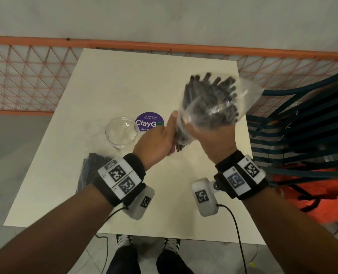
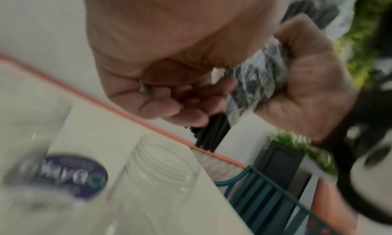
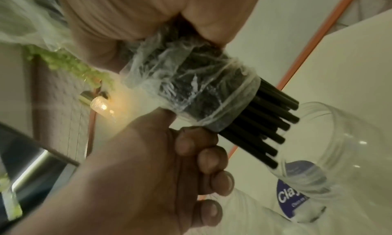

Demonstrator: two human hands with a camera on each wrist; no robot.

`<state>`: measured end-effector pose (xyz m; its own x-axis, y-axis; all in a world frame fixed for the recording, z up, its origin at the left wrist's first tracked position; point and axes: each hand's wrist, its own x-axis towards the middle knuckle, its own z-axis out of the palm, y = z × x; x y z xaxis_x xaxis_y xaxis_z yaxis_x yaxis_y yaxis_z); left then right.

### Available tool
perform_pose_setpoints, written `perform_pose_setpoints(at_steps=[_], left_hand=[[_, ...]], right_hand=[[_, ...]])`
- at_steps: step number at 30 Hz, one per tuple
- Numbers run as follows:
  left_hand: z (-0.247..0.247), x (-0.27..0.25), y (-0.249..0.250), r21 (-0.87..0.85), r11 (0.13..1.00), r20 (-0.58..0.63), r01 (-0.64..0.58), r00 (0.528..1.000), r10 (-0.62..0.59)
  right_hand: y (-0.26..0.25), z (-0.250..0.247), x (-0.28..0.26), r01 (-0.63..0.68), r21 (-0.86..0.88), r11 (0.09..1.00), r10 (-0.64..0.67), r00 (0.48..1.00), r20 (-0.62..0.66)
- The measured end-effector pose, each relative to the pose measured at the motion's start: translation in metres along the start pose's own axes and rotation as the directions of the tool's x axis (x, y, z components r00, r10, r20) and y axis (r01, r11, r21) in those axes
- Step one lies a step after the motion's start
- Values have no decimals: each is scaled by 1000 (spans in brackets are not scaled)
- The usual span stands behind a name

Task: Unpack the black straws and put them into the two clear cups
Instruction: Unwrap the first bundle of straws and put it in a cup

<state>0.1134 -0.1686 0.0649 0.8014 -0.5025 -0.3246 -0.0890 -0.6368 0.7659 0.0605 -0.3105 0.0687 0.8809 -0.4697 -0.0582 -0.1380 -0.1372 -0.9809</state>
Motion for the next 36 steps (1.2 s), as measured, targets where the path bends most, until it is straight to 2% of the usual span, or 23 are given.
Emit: perform_pose_setpoints(at_steps=[1,2,3,4,5,7,8,9,13,15,20,23,25,30,34,36], left_hand=[[-1,5,2,189,979,-93,-82,990,101],[-3,10,3,275,953,-201,-123,962,183],[-4,15,4,250,954,-305,-167,921,241],[-3,22,3,156,963,-353,-218,899,261],[-1,32,2,-20,955,-330,-297,903,274],[4,45,-1,-386,850,-147,-358,934,326],[6,51,-3,-478,803,-79,-357,928,365],[6,55,-5,-496,792,-36,-355,920,390],[-6,78,-14,-344,884,136,-317,915,381],[-9,93,-22,-245,928,161,-281,932,325],[13,106,-37,-101,971,46,-215,974,221],[30,106,-54,96,973,-66,-211,974,218],[38,105,-61,170,966,-81,-195,974,211],[42,102,-75,-70,980,-46,-186,982,184],[34,91,-71,-82,963,-60,-257,966,252],[32,87,-71,-117,954,-64,-275,961,269]], right_hand=[[-9,1,3,48,90,995,-45,998,-41],[-22,4,4,99,162,982,-88,993,-72],[-28,8,6,158,262,952,-135,985,-105],[-30,11,12,201,327,924,-167,977,-129],[-31,13,18,227,353,908,-182,971,-156],[-33,19,31,234,344,909,-173,964,-201],[-33,20,37,231,334,914,-164,962,-217],[-32,21,42,228,337,914,-155,961,-229],[-23,20,56,222,248,943,-174,964,-200],[-15,21,62,187,234,954,-148,974,-174],[-2,25,68,109,134,985,-96,990,-101],[13,24,66,57,89,994,-54,998,-28],[25,24,63,27,65,997,-28,1000,2],[51,27,59,-55,-6,998,55,998,27],[63,31,49,-73,-59,996,81,985,155],[67,29,45,-51,-58,997,60,985,161]])
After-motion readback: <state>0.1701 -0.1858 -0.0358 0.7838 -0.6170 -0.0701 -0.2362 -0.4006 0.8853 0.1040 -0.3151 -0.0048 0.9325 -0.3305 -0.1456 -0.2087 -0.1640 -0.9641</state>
